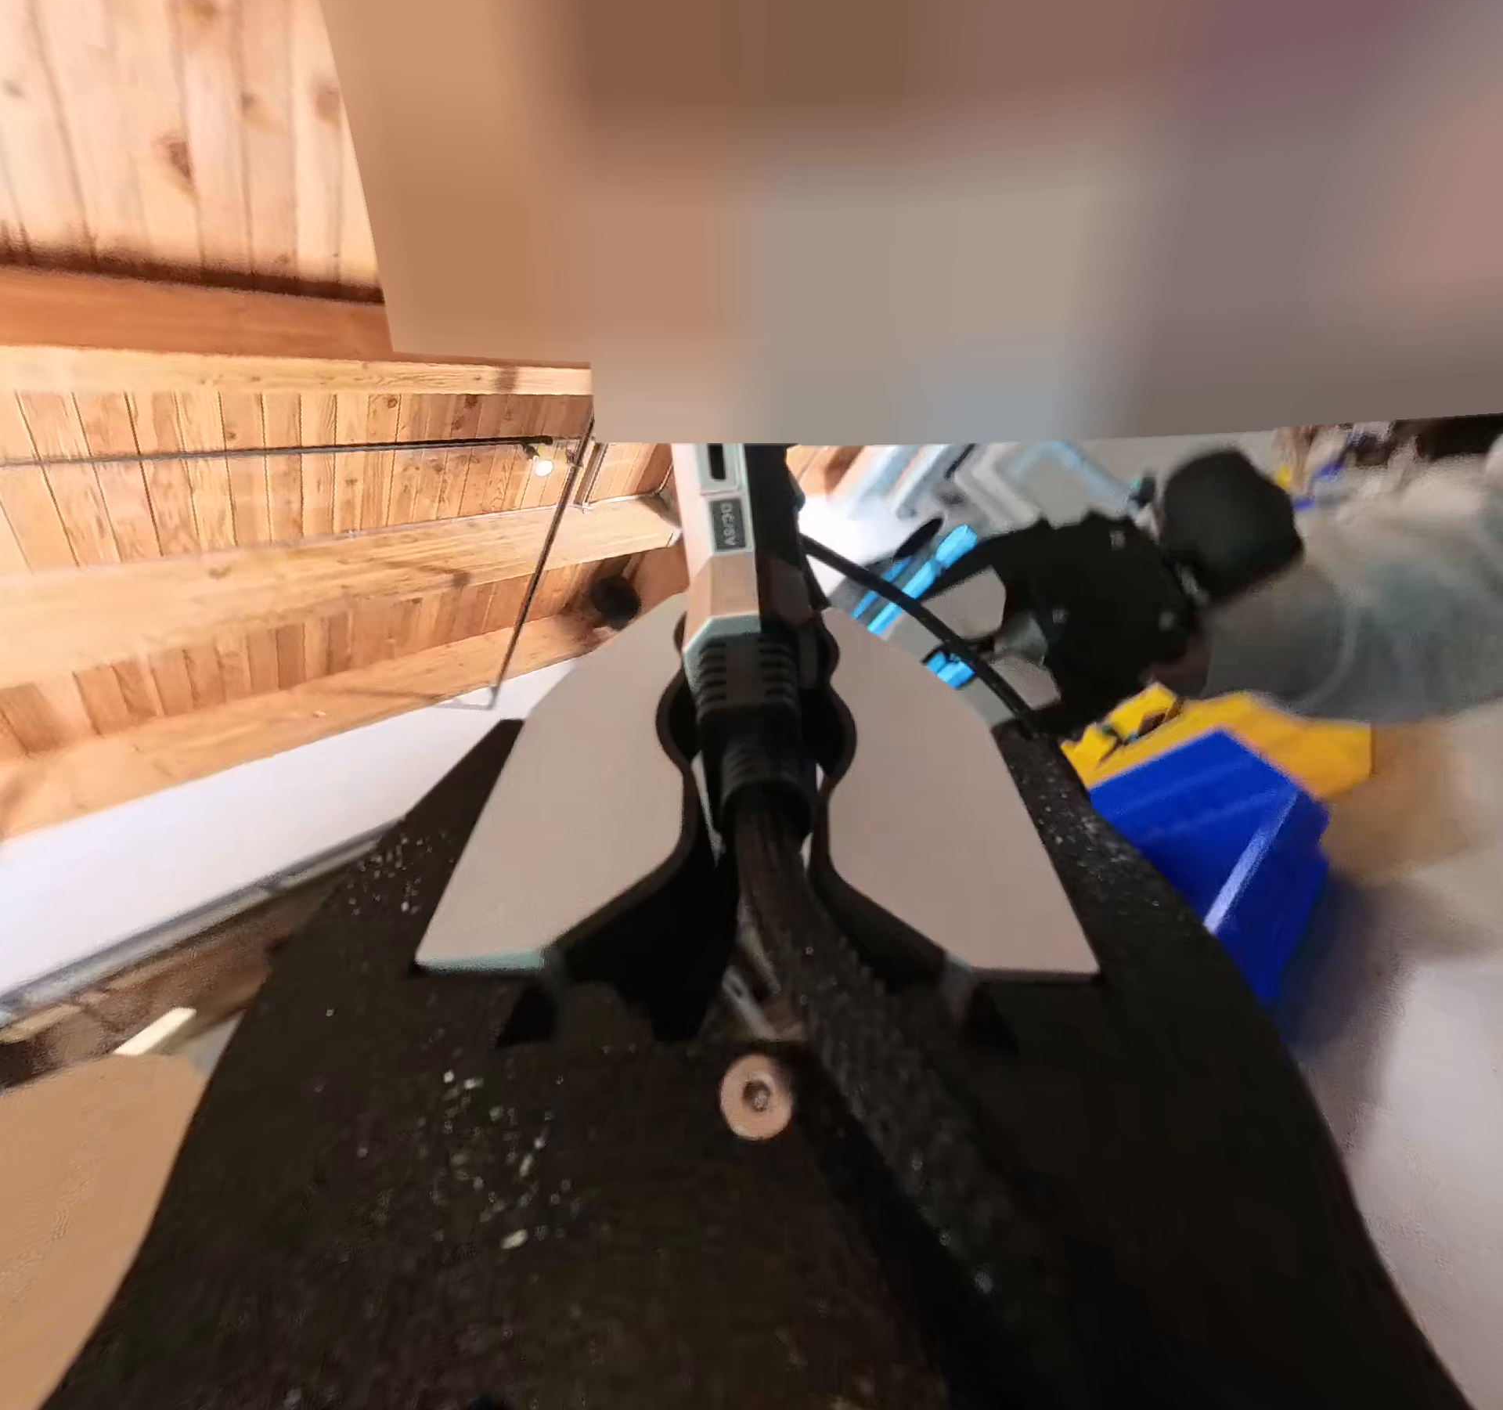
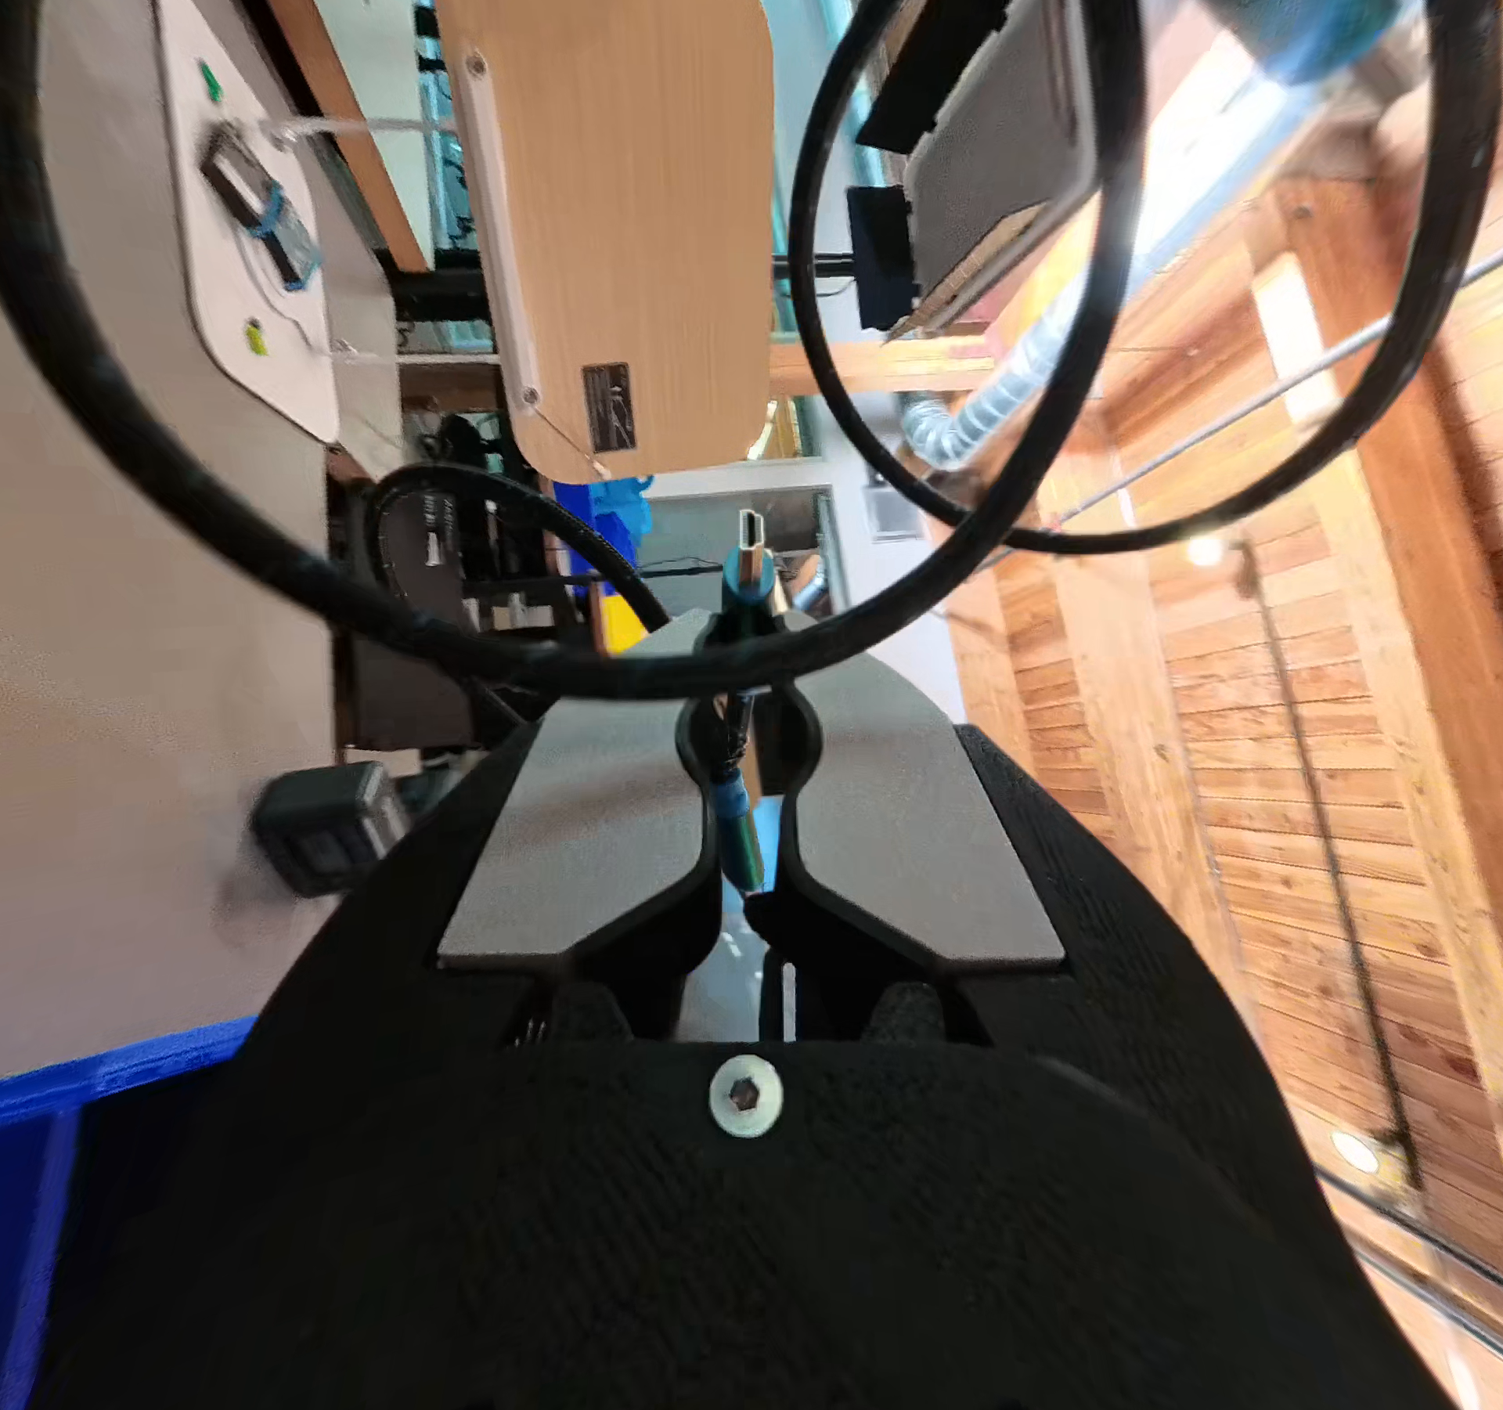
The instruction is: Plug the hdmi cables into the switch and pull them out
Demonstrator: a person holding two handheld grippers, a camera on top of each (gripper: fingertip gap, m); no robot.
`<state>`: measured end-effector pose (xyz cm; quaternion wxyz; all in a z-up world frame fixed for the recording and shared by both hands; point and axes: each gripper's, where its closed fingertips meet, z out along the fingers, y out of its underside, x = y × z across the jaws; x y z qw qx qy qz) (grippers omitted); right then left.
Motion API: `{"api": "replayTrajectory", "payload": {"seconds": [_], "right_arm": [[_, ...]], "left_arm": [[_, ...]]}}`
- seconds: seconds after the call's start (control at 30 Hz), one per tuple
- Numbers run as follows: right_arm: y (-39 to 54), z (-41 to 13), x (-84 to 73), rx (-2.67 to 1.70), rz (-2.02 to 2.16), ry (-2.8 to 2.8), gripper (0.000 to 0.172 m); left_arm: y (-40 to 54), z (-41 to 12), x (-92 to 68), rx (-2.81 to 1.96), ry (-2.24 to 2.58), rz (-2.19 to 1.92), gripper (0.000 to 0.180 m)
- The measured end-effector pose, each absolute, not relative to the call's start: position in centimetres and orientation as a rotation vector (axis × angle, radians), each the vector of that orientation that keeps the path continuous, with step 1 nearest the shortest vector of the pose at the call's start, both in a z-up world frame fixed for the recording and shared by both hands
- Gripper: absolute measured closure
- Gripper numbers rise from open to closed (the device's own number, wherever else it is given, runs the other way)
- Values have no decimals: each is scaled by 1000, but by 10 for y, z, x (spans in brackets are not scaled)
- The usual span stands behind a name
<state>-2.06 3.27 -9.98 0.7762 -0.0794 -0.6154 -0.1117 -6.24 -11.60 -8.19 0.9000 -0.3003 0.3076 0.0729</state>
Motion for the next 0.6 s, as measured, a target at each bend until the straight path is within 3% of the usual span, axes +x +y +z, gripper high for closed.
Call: {"api": "replayTrajectory", "payload": {"seconds": [0.6], "right_arm": [[-4,2,-47,40,-599,-704,162]], "left_arm": [[-41,3,-103,-653,293,-1155,157]]}}
